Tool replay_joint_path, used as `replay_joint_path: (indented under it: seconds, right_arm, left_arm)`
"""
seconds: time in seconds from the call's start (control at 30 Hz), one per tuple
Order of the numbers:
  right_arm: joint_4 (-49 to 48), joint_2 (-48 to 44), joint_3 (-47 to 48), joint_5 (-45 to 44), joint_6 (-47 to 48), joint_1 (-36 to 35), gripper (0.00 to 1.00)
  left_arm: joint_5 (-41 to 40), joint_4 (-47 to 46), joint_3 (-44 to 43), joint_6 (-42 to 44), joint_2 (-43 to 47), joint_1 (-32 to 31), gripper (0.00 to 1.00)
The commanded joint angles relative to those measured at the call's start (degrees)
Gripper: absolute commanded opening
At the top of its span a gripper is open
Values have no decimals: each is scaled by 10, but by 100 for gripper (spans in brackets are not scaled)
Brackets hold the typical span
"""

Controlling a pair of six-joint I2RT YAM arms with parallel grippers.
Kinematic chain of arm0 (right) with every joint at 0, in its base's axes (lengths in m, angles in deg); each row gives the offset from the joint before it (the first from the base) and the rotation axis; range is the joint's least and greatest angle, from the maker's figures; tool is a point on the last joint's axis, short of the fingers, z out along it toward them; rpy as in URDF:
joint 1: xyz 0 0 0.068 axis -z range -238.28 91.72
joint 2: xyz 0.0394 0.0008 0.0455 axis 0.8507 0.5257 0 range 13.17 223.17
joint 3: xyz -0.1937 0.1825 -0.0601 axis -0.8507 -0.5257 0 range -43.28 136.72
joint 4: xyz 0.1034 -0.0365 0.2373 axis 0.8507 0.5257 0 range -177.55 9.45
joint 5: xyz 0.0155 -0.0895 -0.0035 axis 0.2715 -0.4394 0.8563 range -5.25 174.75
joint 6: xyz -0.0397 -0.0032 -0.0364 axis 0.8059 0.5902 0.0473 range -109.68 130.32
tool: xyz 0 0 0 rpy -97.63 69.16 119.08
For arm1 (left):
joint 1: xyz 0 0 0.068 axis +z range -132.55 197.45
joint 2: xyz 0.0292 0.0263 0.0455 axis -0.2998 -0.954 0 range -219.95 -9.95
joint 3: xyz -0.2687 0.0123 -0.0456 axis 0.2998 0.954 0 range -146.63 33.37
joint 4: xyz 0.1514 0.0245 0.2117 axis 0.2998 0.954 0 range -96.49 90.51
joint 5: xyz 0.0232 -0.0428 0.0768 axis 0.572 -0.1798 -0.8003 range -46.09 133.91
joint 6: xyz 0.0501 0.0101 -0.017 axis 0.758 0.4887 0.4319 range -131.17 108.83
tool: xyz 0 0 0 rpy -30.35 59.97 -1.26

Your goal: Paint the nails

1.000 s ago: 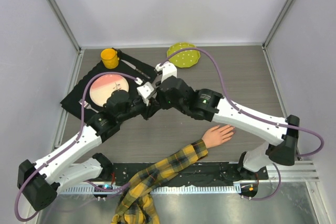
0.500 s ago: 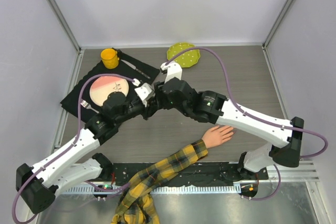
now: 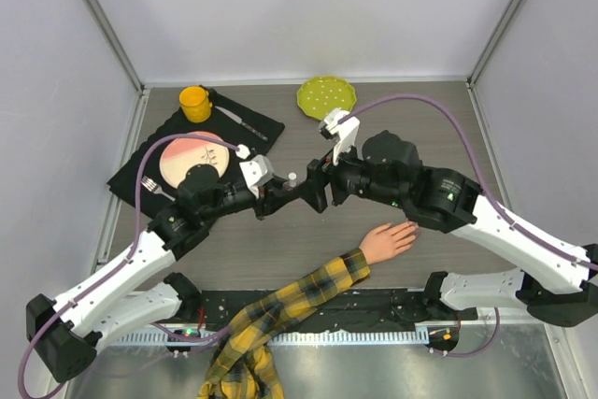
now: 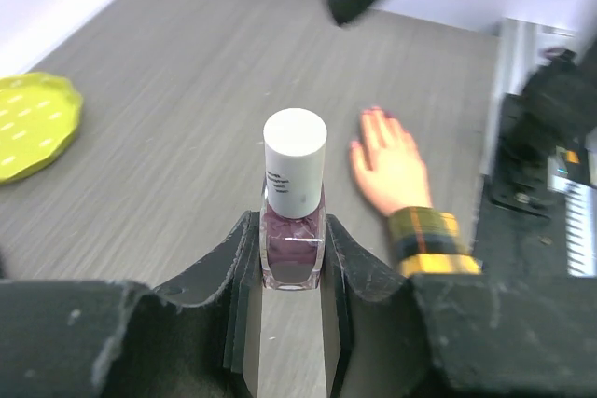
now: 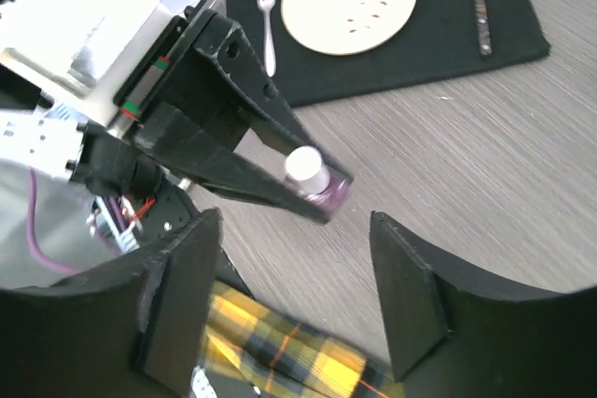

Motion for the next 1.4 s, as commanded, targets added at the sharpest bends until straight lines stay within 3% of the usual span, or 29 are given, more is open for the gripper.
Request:
replay_joint_path:
  seconds: [0.0,0.13,0.23,0.47,0.67,0.8,1.13,1.37]
  right_arm:
    - [4,-13,-9,168,91,60,66]
    - [4,-10,-12,291,134,118,56]
    - [11,-1,-12,374,168,139,54]
    - [9,11,-10,466,192,143,54]
    - [9,3,-9,419,186,144,58]
    - [11,-16,-6,339,176,145,61]
    - [57,-14,9,444,197,145,60]
    - [16,7,11,442,182,145,56]
  left_arm:
    - [141,-26,-34,-1,-5,2,0]
    - [207,-33,-36,-24,-10,2,0]
    - [233,-37,-38,-31,-17,2,0]
    - [245,-35,-42,-36,-27,2,0]
    - [240,-33,-42,-33,-24,3,0]
    - [236,-25,-43,-26,-22,2,0]
    - [230,-16,-46,-20,-20,2,0]
    - [232,-18,-47,-23,-24,3,0]
